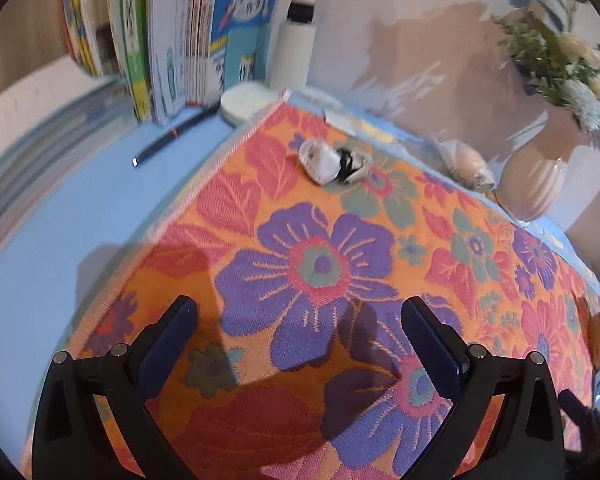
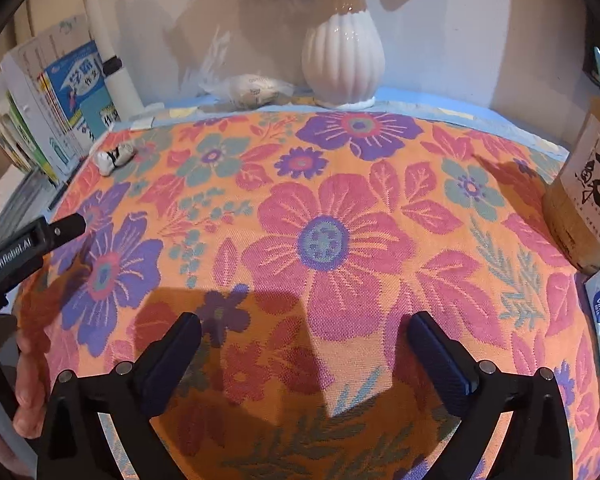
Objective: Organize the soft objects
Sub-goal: 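Move both tools back toward the tablecloth, then grasp the clear bag with the right tool while the left tool grasps the white mask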
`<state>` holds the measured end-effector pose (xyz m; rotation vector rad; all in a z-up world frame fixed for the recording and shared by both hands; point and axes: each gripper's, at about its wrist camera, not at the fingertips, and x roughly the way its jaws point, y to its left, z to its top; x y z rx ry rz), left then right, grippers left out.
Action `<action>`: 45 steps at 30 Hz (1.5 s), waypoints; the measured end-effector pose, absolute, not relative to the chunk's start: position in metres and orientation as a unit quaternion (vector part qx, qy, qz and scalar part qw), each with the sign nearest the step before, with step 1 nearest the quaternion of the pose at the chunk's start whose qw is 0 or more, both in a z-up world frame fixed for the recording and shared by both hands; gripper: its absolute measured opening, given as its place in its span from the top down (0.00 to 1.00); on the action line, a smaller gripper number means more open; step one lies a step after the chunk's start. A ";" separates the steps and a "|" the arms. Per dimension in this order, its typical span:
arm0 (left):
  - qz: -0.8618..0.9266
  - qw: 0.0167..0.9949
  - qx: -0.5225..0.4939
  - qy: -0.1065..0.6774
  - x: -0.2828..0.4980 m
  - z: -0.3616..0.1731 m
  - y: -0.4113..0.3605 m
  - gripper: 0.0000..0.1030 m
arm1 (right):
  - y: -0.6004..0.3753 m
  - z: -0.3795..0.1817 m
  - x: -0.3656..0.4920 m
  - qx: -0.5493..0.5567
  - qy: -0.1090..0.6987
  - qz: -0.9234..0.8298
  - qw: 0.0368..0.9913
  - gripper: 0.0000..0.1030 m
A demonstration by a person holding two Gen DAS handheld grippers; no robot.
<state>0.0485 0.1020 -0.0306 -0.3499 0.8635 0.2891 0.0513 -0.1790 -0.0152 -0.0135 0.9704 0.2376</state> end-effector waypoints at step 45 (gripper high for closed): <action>0.086 0.911 -0.153 0.373 0.148 -0.009 0.118 0.03 | -0.039 0.047 0.236 -0.204 0.379 0.118 0.895 0.35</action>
